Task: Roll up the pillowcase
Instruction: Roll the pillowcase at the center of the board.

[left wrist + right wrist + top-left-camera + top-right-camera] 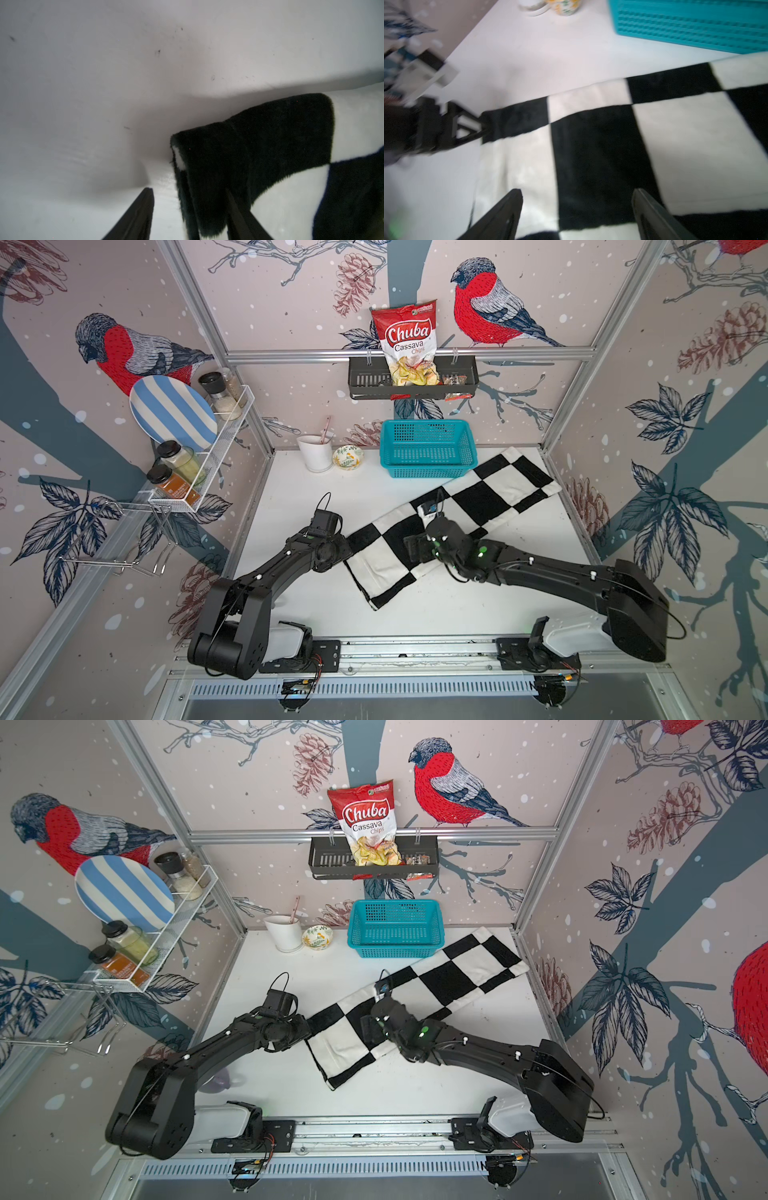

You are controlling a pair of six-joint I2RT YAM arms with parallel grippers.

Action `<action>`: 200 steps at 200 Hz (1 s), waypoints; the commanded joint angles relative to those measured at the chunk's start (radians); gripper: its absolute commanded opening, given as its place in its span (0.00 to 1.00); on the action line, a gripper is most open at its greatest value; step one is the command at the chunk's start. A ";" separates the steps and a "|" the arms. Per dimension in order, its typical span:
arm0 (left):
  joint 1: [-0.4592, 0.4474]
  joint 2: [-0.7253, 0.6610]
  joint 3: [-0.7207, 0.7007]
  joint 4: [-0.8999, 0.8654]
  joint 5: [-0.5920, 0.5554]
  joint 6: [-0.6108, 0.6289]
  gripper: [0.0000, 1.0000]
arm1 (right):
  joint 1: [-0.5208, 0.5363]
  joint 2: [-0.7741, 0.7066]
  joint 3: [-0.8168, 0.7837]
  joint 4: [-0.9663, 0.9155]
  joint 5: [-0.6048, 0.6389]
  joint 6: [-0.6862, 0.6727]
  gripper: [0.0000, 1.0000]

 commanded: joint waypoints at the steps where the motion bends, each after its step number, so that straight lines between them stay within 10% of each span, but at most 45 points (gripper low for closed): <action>1: 0.007 0.025 0.001 0.074 0.013 0.031 0.55 | 0.141 0.078 0.052 0.050 0.095 -0.056 0.85; 58: 0.028 0.095 -0.004 0.115 -0.005 0.057 0.40 | 0.323 0.399 0.207 0.056 0.105 -0.160 0.62; 138: 0.031 0.102 -0.003 0.120 -0.003 0.063 0.42 | 0.353 0.540 0.254 0.055 0.115 -0.220 0.68; 200: 0.033 0.105 -0.004 0.118 -0.002 0.063 0.43 | 0.310 0.606 0.239 0.047 0.110 -0.177 0.55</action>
